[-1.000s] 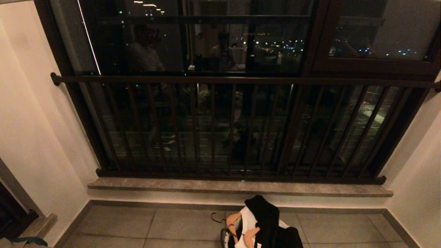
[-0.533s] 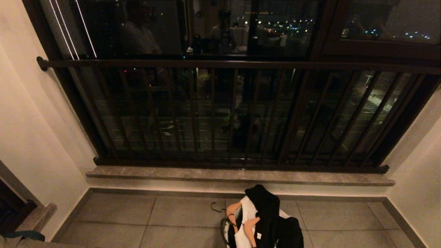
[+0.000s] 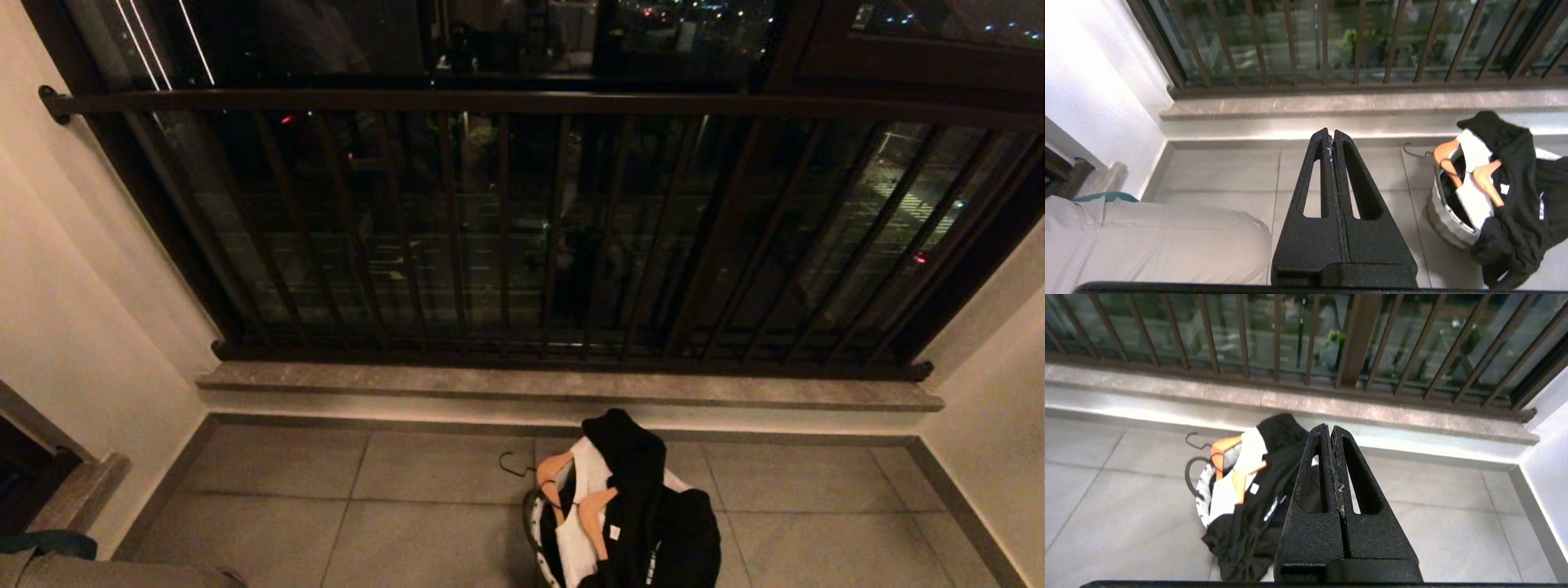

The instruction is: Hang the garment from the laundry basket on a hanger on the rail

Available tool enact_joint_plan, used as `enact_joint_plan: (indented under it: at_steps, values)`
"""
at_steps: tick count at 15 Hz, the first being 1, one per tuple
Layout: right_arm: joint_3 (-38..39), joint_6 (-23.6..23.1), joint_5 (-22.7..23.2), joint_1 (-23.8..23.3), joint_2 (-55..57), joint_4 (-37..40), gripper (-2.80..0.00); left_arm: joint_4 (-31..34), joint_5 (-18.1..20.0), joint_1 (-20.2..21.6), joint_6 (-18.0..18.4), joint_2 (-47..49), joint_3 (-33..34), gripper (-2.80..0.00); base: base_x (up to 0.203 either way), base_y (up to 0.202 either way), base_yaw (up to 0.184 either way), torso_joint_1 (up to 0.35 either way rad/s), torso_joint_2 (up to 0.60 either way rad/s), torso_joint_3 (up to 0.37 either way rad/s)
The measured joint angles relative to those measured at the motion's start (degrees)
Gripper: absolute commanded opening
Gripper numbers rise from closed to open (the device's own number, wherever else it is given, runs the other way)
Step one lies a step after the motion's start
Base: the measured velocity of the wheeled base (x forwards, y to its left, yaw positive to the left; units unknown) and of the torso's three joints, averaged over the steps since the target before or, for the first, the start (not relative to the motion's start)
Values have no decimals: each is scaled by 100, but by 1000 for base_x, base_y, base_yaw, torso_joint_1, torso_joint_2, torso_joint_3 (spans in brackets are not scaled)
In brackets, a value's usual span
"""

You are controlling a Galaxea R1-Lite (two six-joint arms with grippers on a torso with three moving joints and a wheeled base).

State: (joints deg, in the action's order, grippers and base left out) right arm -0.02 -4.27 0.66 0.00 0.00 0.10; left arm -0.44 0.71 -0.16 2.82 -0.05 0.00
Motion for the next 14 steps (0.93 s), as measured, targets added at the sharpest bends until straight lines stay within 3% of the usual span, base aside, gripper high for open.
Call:
enact_joint_plan:
  at_steps: [4,14]
  values:
    - [2,9,2,0,0,-7,-280,-5,1,0,4,0,0,-280,0,0,0,-34,87,-145]
    - [2,9,2,0,2,0,-280,-2,-1,0,-4,0,0,-280,0,0,0,-168,404,28]
